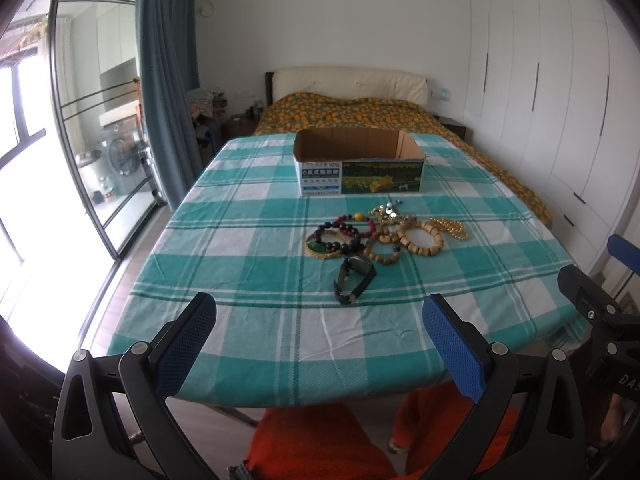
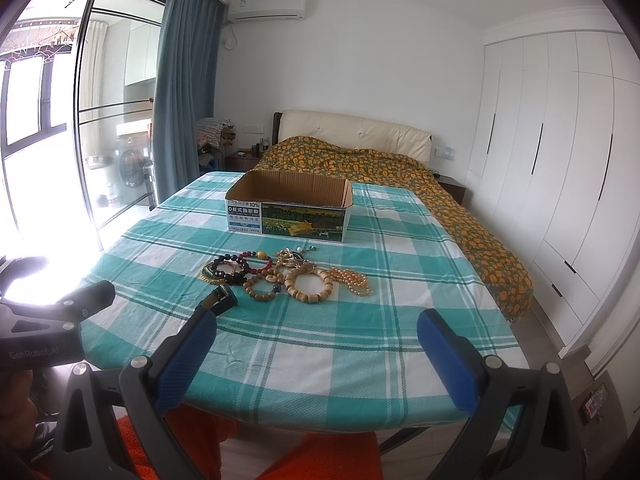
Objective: Organize jewelry
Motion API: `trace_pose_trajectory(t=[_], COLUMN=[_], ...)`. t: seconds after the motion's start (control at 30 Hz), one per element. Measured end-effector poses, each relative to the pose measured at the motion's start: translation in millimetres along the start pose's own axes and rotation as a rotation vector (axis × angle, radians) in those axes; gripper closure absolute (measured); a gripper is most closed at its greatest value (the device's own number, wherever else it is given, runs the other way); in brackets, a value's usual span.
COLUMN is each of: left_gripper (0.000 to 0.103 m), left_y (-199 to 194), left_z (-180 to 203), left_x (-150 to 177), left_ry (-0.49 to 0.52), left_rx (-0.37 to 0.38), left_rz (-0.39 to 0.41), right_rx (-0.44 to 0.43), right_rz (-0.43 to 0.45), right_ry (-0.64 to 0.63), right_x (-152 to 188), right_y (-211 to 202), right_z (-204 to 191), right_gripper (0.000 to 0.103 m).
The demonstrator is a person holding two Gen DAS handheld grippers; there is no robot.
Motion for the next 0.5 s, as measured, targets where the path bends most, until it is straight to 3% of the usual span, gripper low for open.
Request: trace_pose_trajectory(t=[0.5], left_gripper=[0.0], left_y=[3.3], left_z=[-2.2], left_x=[1.6], left_ry=[-0.011], left_rx=[0.01], left_rz=[-0.018], right_rx=[0.001], right_rz=[0.001], right_ry=[0.007], right_x=[-0.8], right_y=[1.2], right_z=[3.1], right_gripper=[0.001])
Point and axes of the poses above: each gripper's, at about its wrist camera, not at the fingertips, and y roughly the way its jaws point, z to its right, x to its underside, the point moved 7 cm from there along y, roughly the way its jaws point, and after that the axes turned 1 degree about x, right-handed, at the moved point
